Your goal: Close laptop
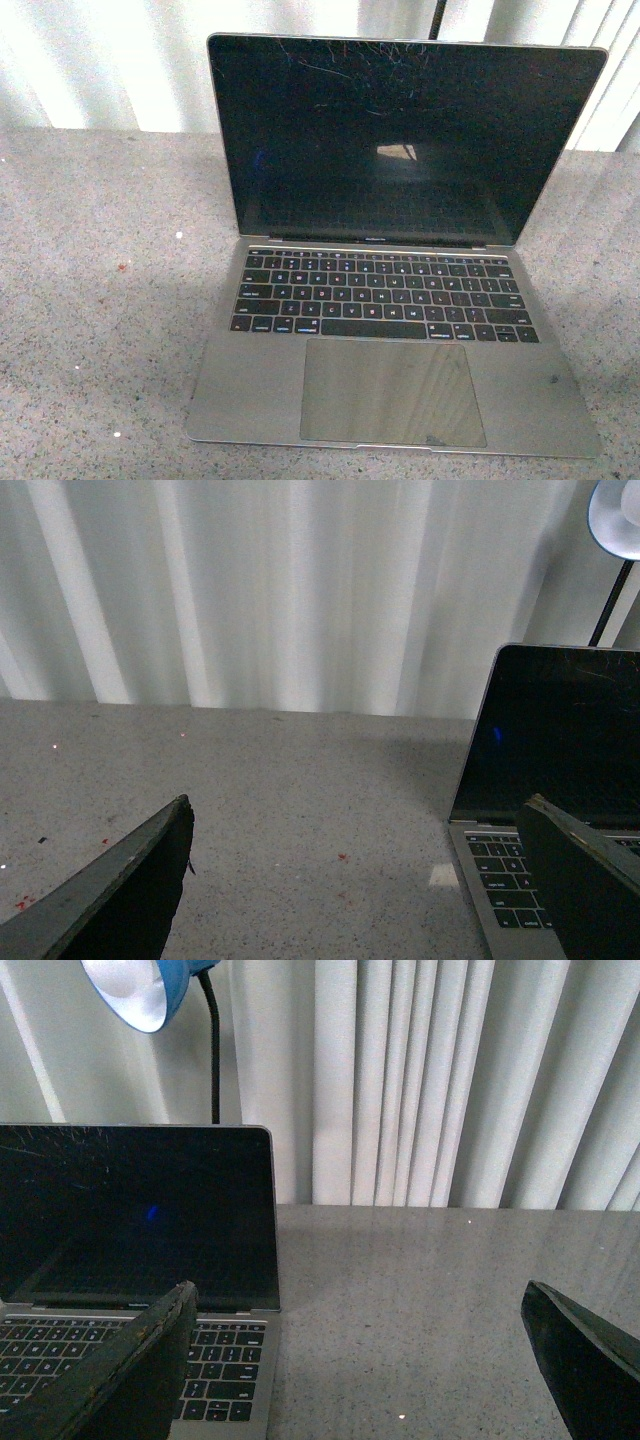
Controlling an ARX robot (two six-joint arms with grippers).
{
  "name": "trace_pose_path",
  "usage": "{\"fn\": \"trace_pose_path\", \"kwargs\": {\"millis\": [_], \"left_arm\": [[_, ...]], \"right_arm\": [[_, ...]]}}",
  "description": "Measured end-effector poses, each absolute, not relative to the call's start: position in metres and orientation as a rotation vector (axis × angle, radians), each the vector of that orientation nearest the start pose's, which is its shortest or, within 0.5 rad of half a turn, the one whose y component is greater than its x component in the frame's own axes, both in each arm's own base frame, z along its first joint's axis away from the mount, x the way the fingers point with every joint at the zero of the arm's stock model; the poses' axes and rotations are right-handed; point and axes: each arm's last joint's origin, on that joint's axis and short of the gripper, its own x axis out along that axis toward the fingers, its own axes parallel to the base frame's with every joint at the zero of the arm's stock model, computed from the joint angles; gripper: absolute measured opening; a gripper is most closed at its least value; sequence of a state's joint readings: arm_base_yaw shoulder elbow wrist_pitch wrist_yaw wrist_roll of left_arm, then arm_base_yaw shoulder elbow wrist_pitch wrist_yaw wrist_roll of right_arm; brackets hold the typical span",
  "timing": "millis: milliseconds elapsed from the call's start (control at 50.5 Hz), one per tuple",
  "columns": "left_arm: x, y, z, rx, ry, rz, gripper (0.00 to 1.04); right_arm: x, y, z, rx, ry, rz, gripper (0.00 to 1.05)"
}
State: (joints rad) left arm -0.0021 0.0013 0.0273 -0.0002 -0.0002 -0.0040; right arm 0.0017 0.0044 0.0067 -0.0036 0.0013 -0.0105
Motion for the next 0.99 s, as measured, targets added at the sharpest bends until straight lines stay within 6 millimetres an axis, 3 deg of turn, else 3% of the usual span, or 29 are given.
{"fn": "trace_pose_path", "kwargs": {"millis": [990], "left_arm": [[0.0960,-0.0002,0.1727,-0.004,-0.026,-0.002,0.98]], "right_arm": [[0.0976,0.0001,0.1651,-0.010,0.001,0.000,0.97]]}}
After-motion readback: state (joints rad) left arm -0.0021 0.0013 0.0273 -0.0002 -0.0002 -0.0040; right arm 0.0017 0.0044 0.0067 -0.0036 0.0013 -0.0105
